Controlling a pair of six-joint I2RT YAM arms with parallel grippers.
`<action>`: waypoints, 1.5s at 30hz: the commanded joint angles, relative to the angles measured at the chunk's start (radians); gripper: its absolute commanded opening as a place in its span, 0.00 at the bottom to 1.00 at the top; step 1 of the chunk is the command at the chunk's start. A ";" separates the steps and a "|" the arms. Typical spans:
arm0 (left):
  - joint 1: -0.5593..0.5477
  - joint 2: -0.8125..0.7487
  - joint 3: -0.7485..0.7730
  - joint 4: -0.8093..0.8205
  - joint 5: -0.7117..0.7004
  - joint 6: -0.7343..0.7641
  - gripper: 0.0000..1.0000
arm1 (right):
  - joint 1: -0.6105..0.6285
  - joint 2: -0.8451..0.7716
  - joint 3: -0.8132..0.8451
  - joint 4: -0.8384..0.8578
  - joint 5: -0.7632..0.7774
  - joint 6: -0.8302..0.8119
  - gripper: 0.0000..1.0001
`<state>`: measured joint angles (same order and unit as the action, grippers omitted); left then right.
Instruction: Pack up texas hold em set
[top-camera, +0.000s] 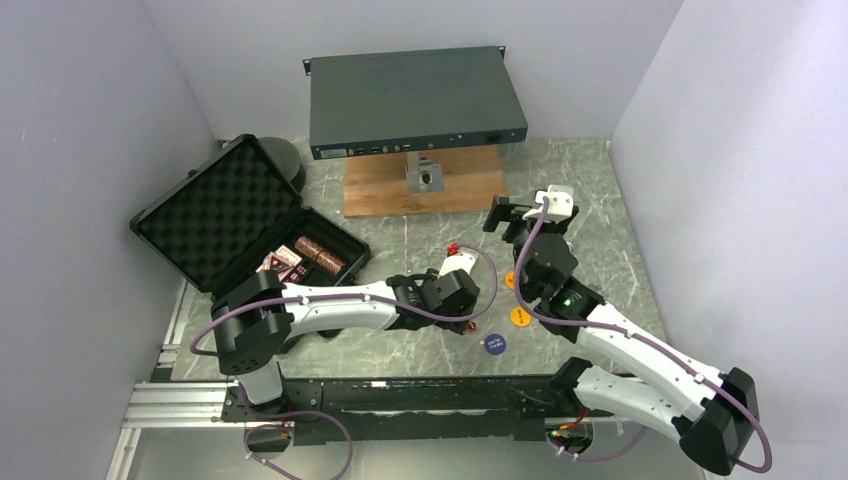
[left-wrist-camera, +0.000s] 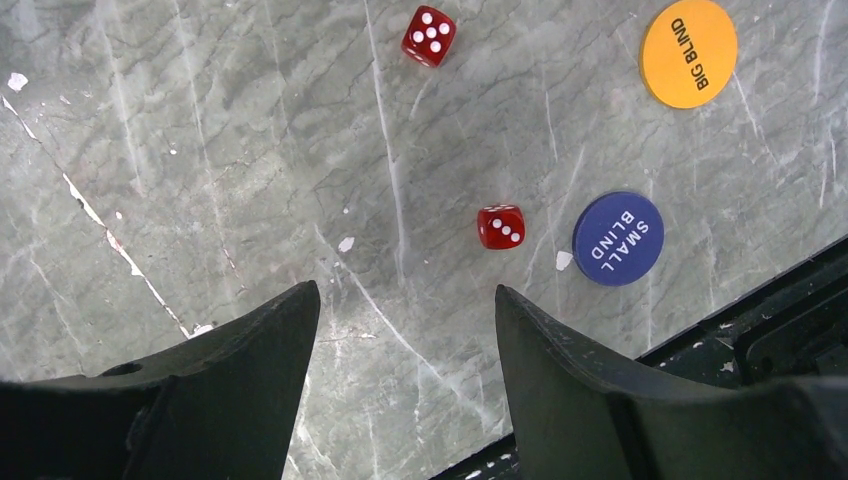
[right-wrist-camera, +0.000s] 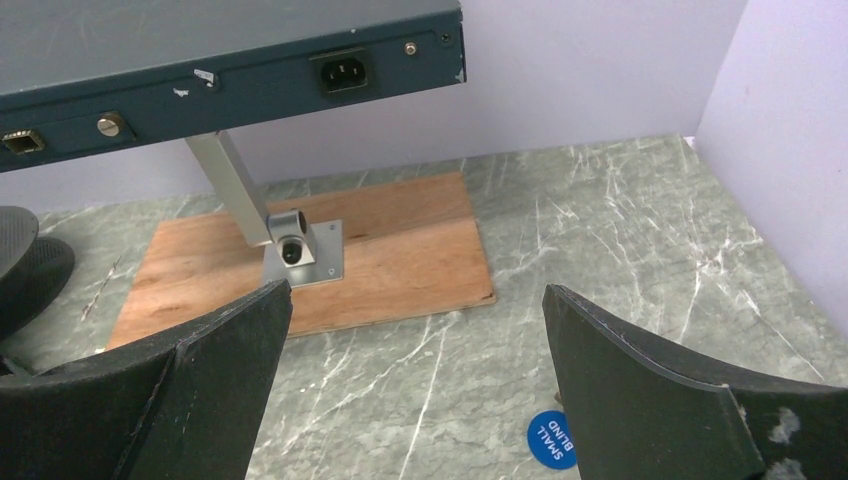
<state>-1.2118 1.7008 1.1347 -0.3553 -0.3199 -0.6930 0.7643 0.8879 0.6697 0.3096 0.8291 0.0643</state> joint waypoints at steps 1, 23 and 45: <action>-0.008 0.013 0.057 0.005 -0.013 0.011 0.70 | -0.005 -0.013 -0.004 0.059 0.013 0.007 1.00; -0.045 0.126 0.138 -0.014 -0.005 -0.034 0.64 | -0.005 -0.037 -0.012 0.051 0.008 0.018 1.00; -0.055 0.233 0.218 -0.036 -0.020 -0.037 0.50 | -0.005 -0.029 -0.020 0.062 0.002 0.018 1.00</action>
<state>-1.2610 1.9221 1.3106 -0.3901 -0.3302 -0.7227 0.7616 0.8684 0.6487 0.3237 0.8288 0.0723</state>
